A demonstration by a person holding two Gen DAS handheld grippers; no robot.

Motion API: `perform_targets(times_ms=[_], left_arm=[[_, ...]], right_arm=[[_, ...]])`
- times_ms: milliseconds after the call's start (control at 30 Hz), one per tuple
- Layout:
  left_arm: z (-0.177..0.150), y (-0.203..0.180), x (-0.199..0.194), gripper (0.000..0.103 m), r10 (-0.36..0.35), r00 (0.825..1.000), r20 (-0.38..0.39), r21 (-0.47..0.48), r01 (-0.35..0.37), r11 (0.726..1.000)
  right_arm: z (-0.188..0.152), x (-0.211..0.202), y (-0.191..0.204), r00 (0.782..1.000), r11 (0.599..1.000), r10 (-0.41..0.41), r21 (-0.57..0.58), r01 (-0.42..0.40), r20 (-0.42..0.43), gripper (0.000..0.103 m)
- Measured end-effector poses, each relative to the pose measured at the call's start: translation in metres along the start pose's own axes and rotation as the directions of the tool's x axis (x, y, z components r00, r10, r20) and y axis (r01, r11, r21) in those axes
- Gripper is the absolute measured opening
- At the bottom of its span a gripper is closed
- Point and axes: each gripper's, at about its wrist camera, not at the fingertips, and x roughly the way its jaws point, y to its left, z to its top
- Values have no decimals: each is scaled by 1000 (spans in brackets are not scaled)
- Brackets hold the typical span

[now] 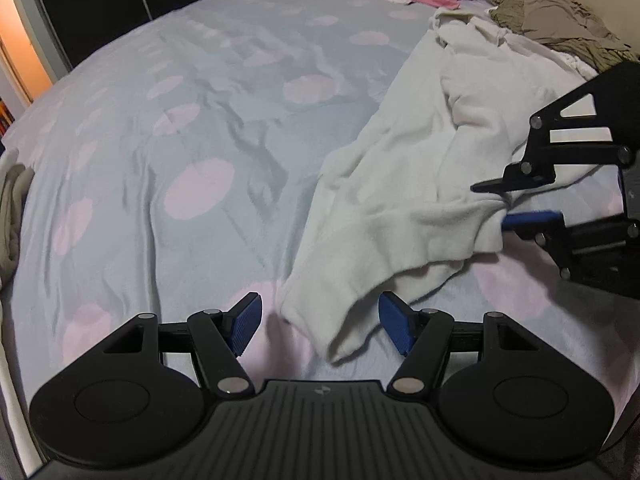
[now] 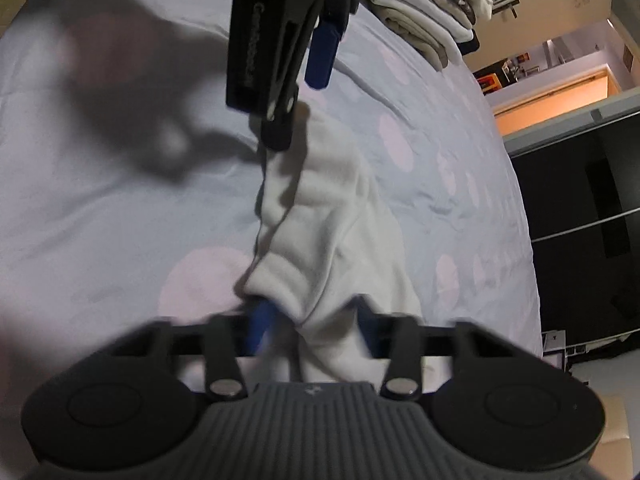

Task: Fold clothes
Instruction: 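Pull the white shirt onto the open bed with the right gripper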

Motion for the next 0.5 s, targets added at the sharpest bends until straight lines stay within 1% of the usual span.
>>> perform_targets(times_ms=[67,100,133,167,200,233,267,333,400,433,500], left_arm=[[2,-1,-6,64,2,1000,25,15,-3,1000],[2,-1,-9,64,0,999,41,19,-1,1000],[2,-1,-11,64,-4,999,51,21,3,1000],[2,-2,-13,64,-9,998,62,23,7,1000],[2,-2,-15,64,-13,997,72,25,11,1000],[2,-5,-16,64,-13,997,80,35,10,999],[1,-7,-17,64,-13,996,87,44,9,999],[1,-13,-20,64,-7,995,97,67,1,998],[5,-20,-24,64,-5,994,113,102,-7,995],[7,-24,-26,64,-4,992,124,120,-11,993],[13,-32,-29,64,0,989,146,162,-24,987]], right_arm=[[-1,-5,-13,1000,998,11,69,-11,12,14],[-1,-7,-20,1000,994,16,107,-18,20,14],[-3,-10,-32,999,982,14,187,-20,31,13],[-4,-14,-45,999,961,11,276,-22,43,13],[-8,-16,-60,999,926,-2,377,-18,52,13],[-14,-19,-76,999,879,-24,477,-2,49,13],[-20,-21,-93,998,821,-47,571,15,41,13],[-33,-24,-118,997,717,-80,695,59,-1,13],[-46,-27,-137,994,621,-96,777,100,-52,13],[-52,-27,-145,993,585,-96,803,114,-71,13],[-63,-26,-153,988,548,-99,822,152,-117,13]])
